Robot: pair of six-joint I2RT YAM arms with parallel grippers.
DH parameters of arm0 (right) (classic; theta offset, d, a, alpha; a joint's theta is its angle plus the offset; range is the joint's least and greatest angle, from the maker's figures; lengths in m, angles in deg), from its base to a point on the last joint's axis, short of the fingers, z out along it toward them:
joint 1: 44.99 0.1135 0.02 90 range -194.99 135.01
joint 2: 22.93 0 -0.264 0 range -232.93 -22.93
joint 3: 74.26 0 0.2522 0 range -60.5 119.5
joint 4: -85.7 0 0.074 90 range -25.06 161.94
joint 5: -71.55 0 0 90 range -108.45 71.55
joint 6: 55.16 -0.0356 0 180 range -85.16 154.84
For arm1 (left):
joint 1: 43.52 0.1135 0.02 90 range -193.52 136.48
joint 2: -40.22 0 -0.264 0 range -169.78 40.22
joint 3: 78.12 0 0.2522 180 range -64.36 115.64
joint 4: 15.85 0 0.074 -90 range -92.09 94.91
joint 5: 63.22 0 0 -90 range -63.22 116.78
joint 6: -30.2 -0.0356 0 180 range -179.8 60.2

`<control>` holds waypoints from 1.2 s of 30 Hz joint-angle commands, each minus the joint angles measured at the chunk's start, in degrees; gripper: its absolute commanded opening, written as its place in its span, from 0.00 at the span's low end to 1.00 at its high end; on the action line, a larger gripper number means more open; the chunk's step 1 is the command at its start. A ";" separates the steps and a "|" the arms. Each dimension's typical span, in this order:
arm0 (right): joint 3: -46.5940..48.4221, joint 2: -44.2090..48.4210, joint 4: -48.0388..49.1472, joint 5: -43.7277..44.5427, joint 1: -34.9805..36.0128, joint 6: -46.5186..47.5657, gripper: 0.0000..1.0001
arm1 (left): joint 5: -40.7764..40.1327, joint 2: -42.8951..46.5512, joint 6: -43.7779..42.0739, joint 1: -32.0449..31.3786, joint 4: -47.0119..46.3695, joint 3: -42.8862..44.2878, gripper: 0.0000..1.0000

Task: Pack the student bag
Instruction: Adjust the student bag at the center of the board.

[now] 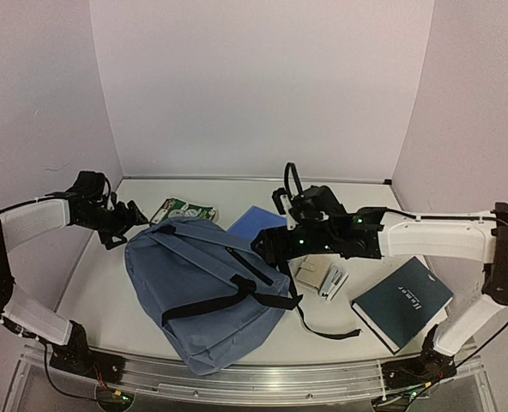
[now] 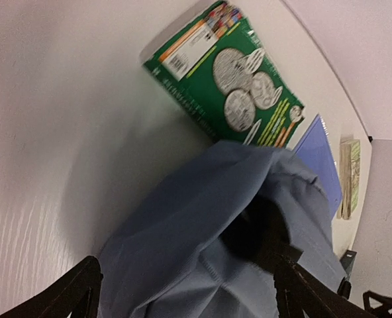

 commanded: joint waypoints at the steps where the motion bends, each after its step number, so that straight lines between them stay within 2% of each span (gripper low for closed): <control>1: 5.59 -6.27 -2.15 -8.48 -3.44 13.04 0.94 | -0.14 7.05 5.83 0.11 2.27 -6.43 0.92; 5: 8.29 -10.88 -2.20 -11.36 -4.77 17.93 0.93 | 2.39 10.79 9.42 0.11 -0.06 -12.17 0.93; 8: 9.64 -13.80 -2.20 -12.42 -5.46 20.35 0.86 | 6.55 10.36 11.18 0.10 -3.91 -15.05 0.92; 9: 10.01 -14.46 -2.20 -12.68 -5.62 20.99 0.81 | 7.26 9.60 11.38 0.11 -4.73 -15.55 0.90; 10: 10.40 -14.94 -2.18 -12.86 -5.74 21.46 0.71 | 7.74 8.70 11.48 0.11 -5.47 -15.88 0.86; 12: 11.28 -15.22 -2.49 -12.98 -5.82 21.28 0.48 | 8.73 7.10 11.41 0.09 -7.23 -16.14 0.71; 15: 11.56 -12.98 -3.26 -14.69 -5.78 20.35 0.21 | 8.66 4.98 10.17 0.13 -9.20 -15.96 0.50; 18: 10.27 -9.51 -3.26 -14.40 -5.83 19.82 0.05 | 5.99 2.85 7.82 0.10 -10.13 -14.97 0.27; 20: 9.85 -8.22 -3.19 -10.61 -5.76 19.59 0.00 | 5.92 1.15 5.91 0.10 -11.42 -14.30 0.15; 22: 10.48 -8.61 -3.21 -3.87 -5.94 19.14 0.00 | 6.29 -0.65 3.62 0.10 -11.99 -13.28 0.05; 24: 11.96 -10.37 -3.10 -2.29 -7.21 18.87 0.00 | 6.81 -1.40 1.45 0.14 -12.31 -12.97 0.00; 28: 16.27 -15.17 -1.83 -4.74 -11.82 18.92 0.00 | 7.22 -0.30 -1.49 0.13 -14.21 -14.96 0.00; 33: 23.39 -24.70 -0.80 -16.94 -16.54 18.90 0.00 | 7.32 2.08 -2.67 0.09 -16.68 -17.69 0.00; 35: 25.28 -28.87 -0.86 -19.21 -17.06 18.54 0.00 | 6.95 2.45 -2.52 0.14 -16.78 -17.76 0.00; 36: 25.81 -30.50 -0.84 -19.66 -17.23 18.31 0.04 | 6.74 2.53 -2.28 0.15 -16.75 -17.66 0.00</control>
